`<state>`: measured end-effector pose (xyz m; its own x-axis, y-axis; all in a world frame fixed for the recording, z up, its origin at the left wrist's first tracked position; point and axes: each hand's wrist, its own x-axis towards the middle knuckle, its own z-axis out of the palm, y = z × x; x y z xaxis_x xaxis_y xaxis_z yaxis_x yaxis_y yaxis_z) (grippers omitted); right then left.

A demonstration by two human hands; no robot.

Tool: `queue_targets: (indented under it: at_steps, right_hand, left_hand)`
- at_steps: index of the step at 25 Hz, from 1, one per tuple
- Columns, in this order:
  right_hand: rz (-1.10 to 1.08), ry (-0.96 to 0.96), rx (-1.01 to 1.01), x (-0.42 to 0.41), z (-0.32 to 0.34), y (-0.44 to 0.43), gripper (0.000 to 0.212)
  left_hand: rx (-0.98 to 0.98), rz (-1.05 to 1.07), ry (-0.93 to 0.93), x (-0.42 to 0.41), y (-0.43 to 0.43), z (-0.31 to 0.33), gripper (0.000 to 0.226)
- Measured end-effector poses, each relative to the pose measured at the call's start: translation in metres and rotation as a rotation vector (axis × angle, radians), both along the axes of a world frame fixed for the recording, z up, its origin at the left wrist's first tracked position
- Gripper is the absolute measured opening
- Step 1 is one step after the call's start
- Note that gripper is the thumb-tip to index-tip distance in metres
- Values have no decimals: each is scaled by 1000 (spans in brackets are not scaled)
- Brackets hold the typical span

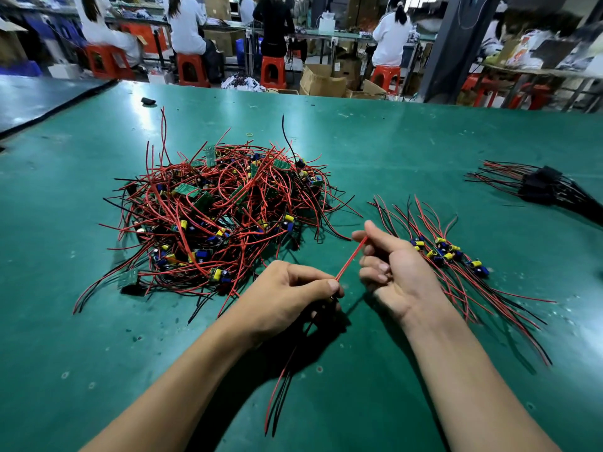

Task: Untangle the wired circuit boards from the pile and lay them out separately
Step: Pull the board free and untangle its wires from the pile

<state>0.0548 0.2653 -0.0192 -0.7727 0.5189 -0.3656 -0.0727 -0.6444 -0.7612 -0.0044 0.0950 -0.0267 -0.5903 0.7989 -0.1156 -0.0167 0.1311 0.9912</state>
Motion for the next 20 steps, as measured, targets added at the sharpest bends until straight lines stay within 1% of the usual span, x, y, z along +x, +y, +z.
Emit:
queue_targets:
  at_steps: [2,6,8,10,12,14,16,18,19,20]
  right_hand:
    - [-39,18,-60,3,2,8,30]
    - [-71,48,-129,4,1,10,29]
    - [-55,57,-174,4,1,8,29]
    - [-26,71,-148,3,1,6,32]
    - [2,9,12,3,2,3,42]
    - [45,-89,253,4,1,-5,49]
    - [125,-139,548,5,-2,-22,41]
    - [192,-179,901,5,-6,-39,35]
    - [179,-188,1058,5,-8,-42,33]
    - [154,-175,1159,5,-8,-42,32]
  left_hand:
    - [-23,-23,30,-2,0,0,14]
    - [-12,-59,14,-1,0,1,14]
    - [-2,-51,-18,-2,0,1,14]
    - [23,-15,-95,-1,-1,1,13]
    - [85,98,-214,2,0,3,13]
    - [157,247,-292,4,4,3,15]
    - [211,334,-350,5,6,5,20]
    - [258,340,-397,7,6,8,24]
    - [273,330,-403,7,5,10,25]
    - [276,319,-399,6,4,12,28]
